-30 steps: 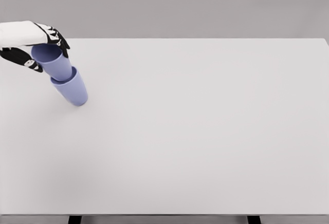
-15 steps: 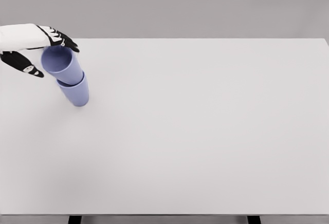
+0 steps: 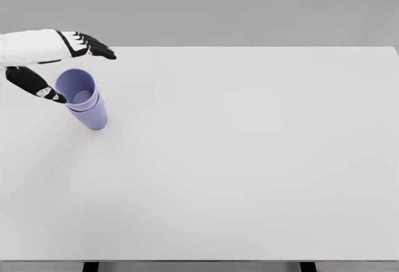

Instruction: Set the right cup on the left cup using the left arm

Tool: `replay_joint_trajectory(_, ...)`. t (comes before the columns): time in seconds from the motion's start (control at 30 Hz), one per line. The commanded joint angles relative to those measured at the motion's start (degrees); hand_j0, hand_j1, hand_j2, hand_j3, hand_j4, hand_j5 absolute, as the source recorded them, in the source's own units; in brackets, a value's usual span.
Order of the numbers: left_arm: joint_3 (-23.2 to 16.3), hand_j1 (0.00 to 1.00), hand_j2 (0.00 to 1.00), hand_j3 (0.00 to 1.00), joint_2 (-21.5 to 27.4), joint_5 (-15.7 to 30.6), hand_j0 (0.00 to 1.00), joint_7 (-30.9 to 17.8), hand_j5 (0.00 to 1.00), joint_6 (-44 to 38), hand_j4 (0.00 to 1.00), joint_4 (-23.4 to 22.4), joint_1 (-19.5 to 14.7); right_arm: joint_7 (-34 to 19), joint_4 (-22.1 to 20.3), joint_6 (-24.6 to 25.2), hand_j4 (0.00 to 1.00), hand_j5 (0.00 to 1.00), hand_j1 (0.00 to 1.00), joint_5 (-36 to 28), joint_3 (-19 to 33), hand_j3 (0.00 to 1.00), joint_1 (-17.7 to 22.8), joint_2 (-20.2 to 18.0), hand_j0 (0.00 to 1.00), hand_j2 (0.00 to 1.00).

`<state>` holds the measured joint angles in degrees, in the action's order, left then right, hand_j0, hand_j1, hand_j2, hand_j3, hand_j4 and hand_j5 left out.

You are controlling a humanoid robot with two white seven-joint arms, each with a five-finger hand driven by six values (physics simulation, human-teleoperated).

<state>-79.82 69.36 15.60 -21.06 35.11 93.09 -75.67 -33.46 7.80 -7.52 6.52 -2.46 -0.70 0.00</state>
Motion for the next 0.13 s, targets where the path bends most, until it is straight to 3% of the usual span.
replay_joint_trajectory(0.0, 1.07, 1.0, 1.0, 1.0, 0.52, 6.11, 1.0, -0.04, 1.0, -0.11, 1.0, 8.07, 0.08, -0.02, -0.07, -0.03, 1.0, 1.0, 1.0, 0.07, 0.0, 1.0, 0.0, 0.0, 1.0, 1.0)
replay_joint_trajectory(0.03, 1.69, 1.0, 1.0, 1.0, 0.17, 6.2, 1.0, -0.04, 1.0, -0.11, 1.0, 8.07, 0.17, -0.02, 0.02, -0.03, 1.0, 1.0, 1.0, 0.07, 0.0, 1.0, 0.0, 0.0, 1.0, 1.0)
replay_joint_trajectory(0.1, 2.04, 1.0, 1.0, 1.0, -8.09, 6.2, 1.0, 0.05, 1.0, -0.11, 1.0, 8.07, 2.37, -0.02, 0.02, -0.03, 1.0, 1.0, 1.0, 0.07, 0.0, 1.0, 0.0, 0.0, 1.0, 1.0)
